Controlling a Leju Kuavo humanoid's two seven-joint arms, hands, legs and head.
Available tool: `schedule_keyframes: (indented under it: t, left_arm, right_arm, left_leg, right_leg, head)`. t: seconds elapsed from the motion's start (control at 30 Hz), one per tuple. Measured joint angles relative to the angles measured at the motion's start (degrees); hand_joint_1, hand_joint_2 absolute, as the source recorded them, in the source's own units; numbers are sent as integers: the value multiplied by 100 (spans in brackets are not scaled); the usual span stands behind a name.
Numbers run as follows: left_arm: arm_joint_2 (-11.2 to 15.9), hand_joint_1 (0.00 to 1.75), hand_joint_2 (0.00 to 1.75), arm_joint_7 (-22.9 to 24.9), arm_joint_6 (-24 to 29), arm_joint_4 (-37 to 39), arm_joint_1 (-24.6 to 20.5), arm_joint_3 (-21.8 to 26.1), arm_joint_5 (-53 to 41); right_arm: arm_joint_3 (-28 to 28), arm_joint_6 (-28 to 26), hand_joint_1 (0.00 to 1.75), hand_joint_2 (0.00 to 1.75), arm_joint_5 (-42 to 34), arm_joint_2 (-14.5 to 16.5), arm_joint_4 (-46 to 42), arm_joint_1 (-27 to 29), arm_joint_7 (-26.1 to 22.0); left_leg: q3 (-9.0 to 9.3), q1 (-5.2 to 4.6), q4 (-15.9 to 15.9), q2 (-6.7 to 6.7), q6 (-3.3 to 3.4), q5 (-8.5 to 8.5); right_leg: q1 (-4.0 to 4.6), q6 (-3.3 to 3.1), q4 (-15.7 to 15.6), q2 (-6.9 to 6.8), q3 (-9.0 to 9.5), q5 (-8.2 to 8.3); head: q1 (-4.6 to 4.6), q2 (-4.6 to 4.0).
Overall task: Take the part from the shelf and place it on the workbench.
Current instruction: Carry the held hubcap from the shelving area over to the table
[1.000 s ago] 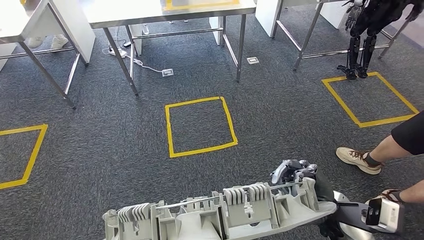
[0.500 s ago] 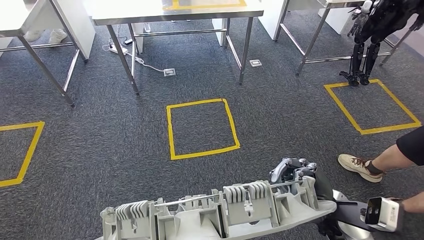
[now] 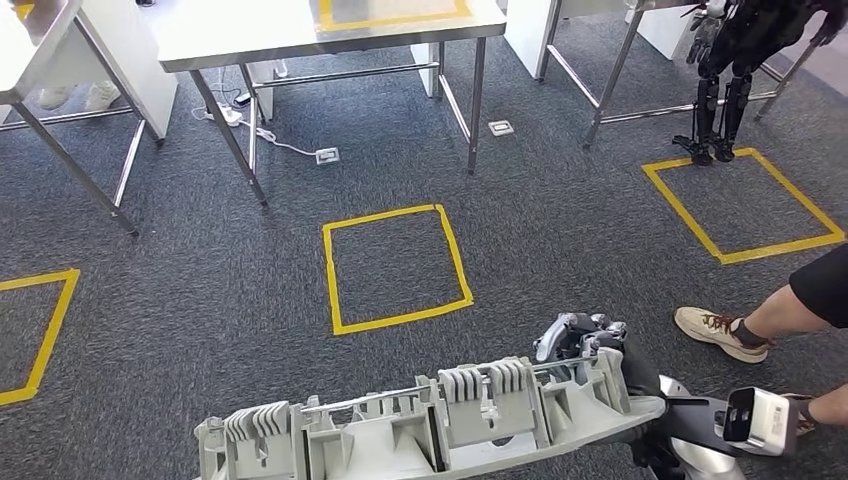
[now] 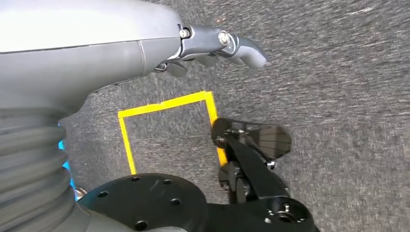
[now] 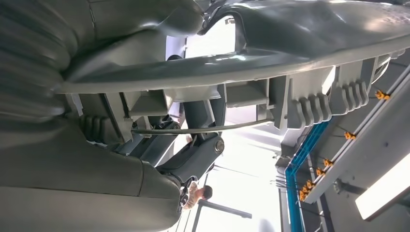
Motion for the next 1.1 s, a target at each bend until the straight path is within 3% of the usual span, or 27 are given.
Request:
schedule_keyframes:
  t: [0.03, 0.1, 0.23, 0.3, 0.37, 0.4, 0.43, 0.47, 0.53, 0.57, 0.63, 0.73, 0.77, 0.8, 0.9, 0.93, 0.97, 1.0, 1.03, 1.1]
  left_arm:
    - [4, 0, 175, 0, 1, 1, 0, 1, -1]
    - [8, 0, 175, 0, 6, 2, -5, 2, -4]
    - [1, 0, 175, 0, 24, 1, -9, 18, -13]
    - [1, 0, 175, 0, 32, -2, -15, 32, -16]
    - [3, 0, 175, 0, 35, -2, -20, 37, -17]
    - [3, 0, 175, 1, 35, -1, -18, 38, -17]
    - [2, 0, 175, 3, 35, -1, -12, 38, -17]
    - [1, 0, 175, 5, 35, 0, -6, 39, -17]
    - [-5, 0, 175, 8, 35, 0, -4, 40, -17]
    - [-8, 0, 175, 7, 35, 0, -10, 40, -17]
    - [-10, 0, 175, 8, 35, -1, -22, 42, -17]
    - [-8, 0, 175, 15, 35, -1, -19, 43, -17]
    - [-7, 0, 175, 15, 35, -1, -25, 44, -17]
    - [-7, 0, 175, 15, 35, -1, -36, 44, -17]
    - [-9, 0, 175, 15, 35, 0, -30, 44, -17]
    - [-8, 0, 175, 15, 35, 0, -13, 45, -17]
    - [-7, 0, 175, 15, 35, 0, 2, 46, -17]
    - [-4, 0, 175, 15, 35, 0, 11, 48, -17]
    - [-1, 0, 175, 15, 35, 0, 16, 48, -17]
    - [4, 0, 175, 11, 35, 0, 16, 48, -17]
  right_arm:
    - [3, -12, 175, 175, -10, 0, 1, -3, 0]
    - [12, -39, 175, 175, -28, 0, 2, -20, -1]
    - [45, -82, 175, 175, -34, 0, 4, -57, -2]
    - [65, -96, 175, 175, -35, 0, 4, -84, -6]
    - [86, -110, 175, 175, -35, 1, 4, -89, -7]
    - [98, -121, 175, 175, -34, 2, 5, -84, -6]
    - [110, -131, 175, 175, -31, 2, 7, -81, -3]
    - [121, -140, 175, 175, -28, 2, 8, -81, -1]
    - [134, -151, 175, 175, -25, 2, 9, -85, 3]
    - [139, -155, 175, 175, -23, 3, 10, -89, 6]
    - [147, -161, 175, 175, -17, 7, 14, -96, 12]
    - [157, -164, 175, 175, 1, 19, 15, -96, 27]
    - [158, -164, 175, 175, 4, 24, 15, -100, 32]
    - [160, -164, 175, 175, 5, 30, 15, -106, 34]
    - [164, -161, 175, 175, 6, 44, 20, -112, 45]
    - [165, -157, 175, 175, 7, 47, 25, -110, 49]
    - [166, -154, 175, 175, 8, 49, 29, -110, 52]
    - [167, -151, 175, 175, 8, 50, 32, -110, 52]
    - [167, -150, 175, 175, 8, 54, 32, -113, 52]
    - [174, -152, 175, 175, 3, 64, 43, -135, 51]
  left_leg:
    - [133, 0, -390, -8, 13, 243]
    - [353, -6, -947, -25, 72, 447]
    - [460, -5, -1094, -38, 237, 368]
    - [530, 13, -1113, -39, 298, 339]
    - [567, 11, -1114, -37, 324, 291]
    - [590, 9, -1113, -38, 324, 262]
    - [625, 8, -1113, -38, 318, 229]
    - [674, 8, -1112, -39, 308, 192]
    - [782, 9, -1115, -39, 279, 111]
    - [827, 4, -1117, -39, 255, 76]
    - [879, -9, -1136, -34, 183, 40]
    - [941, -26, -1058, -25, 63, 31]
    - [884, -26, -911, -25, 43, -7]
    - [756, -22, -657, -25, 34, -95]
    - [98, -19, 375, -26, 11, -508]
    - [-38, -19, 501, -26, 9, -542]
    - [-76, -21, 425, -26, 16, -443]
    - [-11, -23, 148, -26, 32, -222]
    - [119, -29, -253, -26, 57, 61]
    - [336, -57, -895, -24, 107, 301]
  right_leg:
    - [6, 25, 6, 4, 61, -56]
    - [24, 88, 19, 15, 131, -152]
    - [22, 227, 145, 13, 139, -189]
    - [6, 277, 593, -3, -100, -371]
    - [-5, 316, 1341, -8, -587, -646]
    - [-9, 331, 1612, -8, -806, -711]
    - [-12, 337, 1689, -9, -933, -661]
    - [-15, 333, 1539, -10, -943, -480]
    - [-15, 289, 776, -27, -697, 64]
    - [-4, 255, 425, -42, -575, 193]
    - [26, 179, 105, -60, -471, 236]
    - [6, 60, 46, -47, -376, 274]
    - [-8, 26, 36, -47, -323, 266]
    - [-13, -3, 28, -48, -280, 253]
    - [6, -53, 28, -37, -220, 163]
    - [13, -56, 29, -26, -188, 125]
    - [20, -54, 29, -15, -142, 82]
    - [27, -47, 30, -7, -85, 40]
    - [31, -36, 30, -6, -28, -5]
    - [49, 11, 39, -1, 57, -95]
  head:
    - [-7, 0]
    - [-11, 0]
    - [8, 0]
    - [32, 0]
    - [51, 0]
    - [56, 0]
    - [61, 0]
    - [68, 0]
    - [83, 0]
    - [90, 0]
    - [104, 0]
    - [97, 0]
    - [81, 0]
    - [62, 0]
    - [20, 0]
    - [14, 0]
    - [7, 0]
    - [1, 0]
    - [-3, 0]
    - [-9, 0]
